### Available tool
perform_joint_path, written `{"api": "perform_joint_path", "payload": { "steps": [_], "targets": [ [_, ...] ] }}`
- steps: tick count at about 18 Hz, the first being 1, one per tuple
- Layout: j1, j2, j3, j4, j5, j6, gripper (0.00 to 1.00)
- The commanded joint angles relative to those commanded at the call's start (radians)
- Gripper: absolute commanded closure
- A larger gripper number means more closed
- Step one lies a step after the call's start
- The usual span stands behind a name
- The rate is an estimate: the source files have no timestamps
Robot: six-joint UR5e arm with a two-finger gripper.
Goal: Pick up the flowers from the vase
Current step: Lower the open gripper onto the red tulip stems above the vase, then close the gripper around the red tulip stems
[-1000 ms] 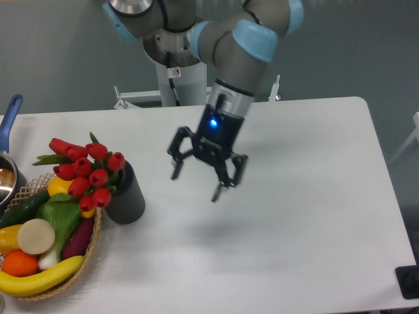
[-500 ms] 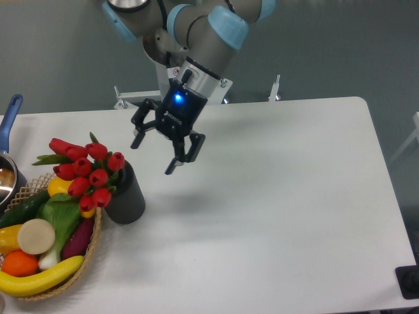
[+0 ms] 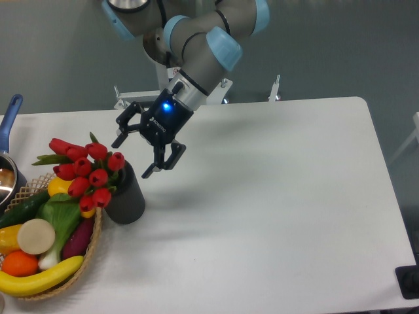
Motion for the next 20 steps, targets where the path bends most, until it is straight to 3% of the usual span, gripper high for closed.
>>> {"api": "perform_joint_path", "payload": {
  "steps": [12, 17, 18, 20],
  "targets": [
    [-0.066, -0.022, 0.031, 0.0, -0.018, 0.002, 0.0],
    [-0.068, -0.035, 0.031, 0.0, -0.017, 0.003, 0.45],
    [-0.068, -0.035, 0.031, 0.0, -0.017, 0.003, 0.58],
    [-0.068, -0.034, 0.031, 0.0, -0.015, 0.003, 0.73]
  ]
}}
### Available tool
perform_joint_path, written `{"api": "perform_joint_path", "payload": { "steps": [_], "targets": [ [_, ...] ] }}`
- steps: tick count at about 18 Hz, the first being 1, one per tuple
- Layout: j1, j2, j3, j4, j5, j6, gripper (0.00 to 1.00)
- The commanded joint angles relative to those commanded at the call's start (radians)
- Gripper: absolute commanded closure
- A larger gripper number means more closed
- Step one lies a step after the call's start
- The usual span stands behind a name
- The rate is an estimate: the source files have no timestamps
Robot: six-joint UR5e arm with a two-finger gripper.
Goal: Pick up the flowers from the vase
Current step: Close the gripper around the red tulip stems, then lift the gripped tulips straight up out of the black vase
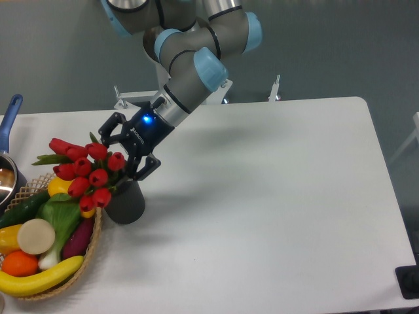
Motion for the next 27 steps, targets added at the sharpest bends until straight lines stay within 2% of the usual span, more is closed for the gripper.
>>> {"api": "perform_joint_path", "payload": {
  "steps": [3, 8, 16, 20, 27],
  "targets": [
    [0.0, 0.003, 0.0, 0.0, -0.002, 0.0, 0.86],
    [0.002, 0.009, 0.003, 0.0, -0.002, 0.0, 0.9],
    [0.015, 0.037, 0.021, -0.002, -0.06, -0.015, 0.9],
    [0.02, 0.075, 0.032, -0.002, -0.075, -0.127, 0.9],
    [0.063, 0.135, 0.051, -0.002, -0.167, -0.218, 0.9]
  ]
}}
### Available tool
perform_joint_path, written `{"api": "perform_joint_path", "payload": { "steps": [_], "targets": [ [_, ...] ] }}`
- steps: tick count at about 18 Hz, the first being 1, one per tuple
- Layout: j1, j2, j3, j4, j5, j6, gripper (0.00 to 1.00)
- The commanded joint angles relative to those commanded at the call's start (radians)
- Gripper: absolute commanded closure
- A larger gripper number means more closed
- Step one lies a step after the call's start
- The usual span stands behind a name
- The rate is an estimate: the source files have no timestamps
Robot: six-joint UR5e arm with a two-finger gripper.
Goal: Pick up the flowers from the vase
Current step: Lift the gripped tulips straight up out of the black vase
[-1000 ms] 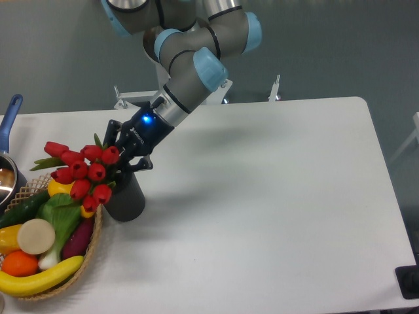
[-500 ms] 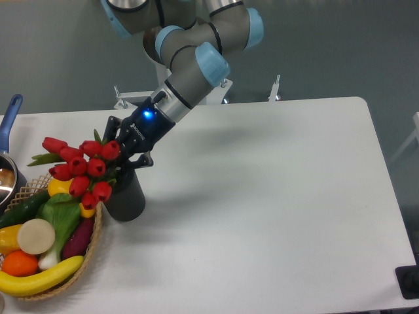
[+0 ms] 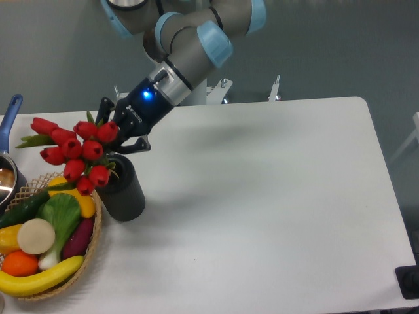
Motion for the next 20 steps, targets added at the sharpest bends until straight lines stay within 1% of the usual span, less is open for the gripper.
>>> {"api": "perform_joint_path", "payload": {
  "steps": [3, 7, 12, 15, 20],
  "targets": [
    [0.017, 0.011, 0.032, 0.0, -0.014, -0.066, 0.9],
    [0.028, 0.009, 0.087, -0.002, -0.029, -0.129, 0.9],
    [0.086, 0.011, 0.132, -0.002, -0.111, -0.196, 0.9],
    [0.106, 0.011, 0.166, -0.003, -0.123, -0.241, 0.9],
    [0.134, 0.012, 0.19, -0.003, -0.123, -0.278, 0.9]
  ]
}}
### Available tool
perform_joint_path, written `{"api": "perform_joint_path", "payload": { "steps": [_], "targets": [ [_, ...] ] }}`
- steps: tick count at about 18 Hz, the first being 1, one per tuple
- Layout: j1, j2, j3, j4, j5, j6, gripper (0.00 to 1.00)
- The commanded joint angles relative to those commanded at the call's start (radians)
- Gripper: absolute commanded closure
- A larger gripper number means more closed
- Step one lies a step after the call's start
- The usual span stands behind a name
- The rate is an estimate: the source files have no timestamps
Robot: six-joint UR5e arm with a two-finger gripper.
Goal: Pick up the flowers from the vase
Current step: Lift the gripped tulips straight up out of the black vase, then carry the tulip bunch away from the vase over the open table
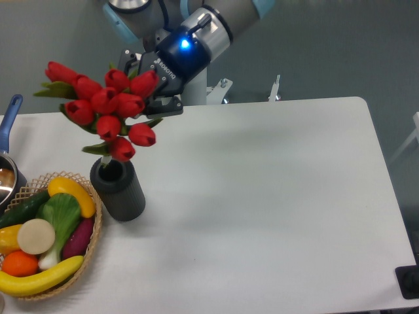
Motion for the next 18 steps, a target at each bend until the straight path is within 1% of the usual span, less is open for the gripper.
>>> {"api": "perform_joint_path", "payload": {
  "steps": [5, 8, 10, 12, 13, 14, 16, 18],
  "targets": [
    [0.054, -0.002, 0.028, -0.002, 0.0, 0.0, 0.9],
    [0.095, -0.008, 0.034, -0.002, 0.009, 0.011, 0.9],
    [0.117, -0.024, 0.041, -0.002, 0.02, 0.047, 0.9],
    [0.121, -0.058, 0.046, -0.002, 0.038, 0.127, 0.9],
    [0.123, -0.073, 0.052, -0.005, 0.081, 0.182, 0.9],
    [0.123, -0.08, 0.052, -0.006, 0.159, 0.227, 0.9],
    [0.123, -0.092, 0.055, -0.005, 0.321, 0.27, 0.9],
    [0.121, -0.13, 0.064, -0.003, 0.409, 0.316, 0.91]
  ]
}}
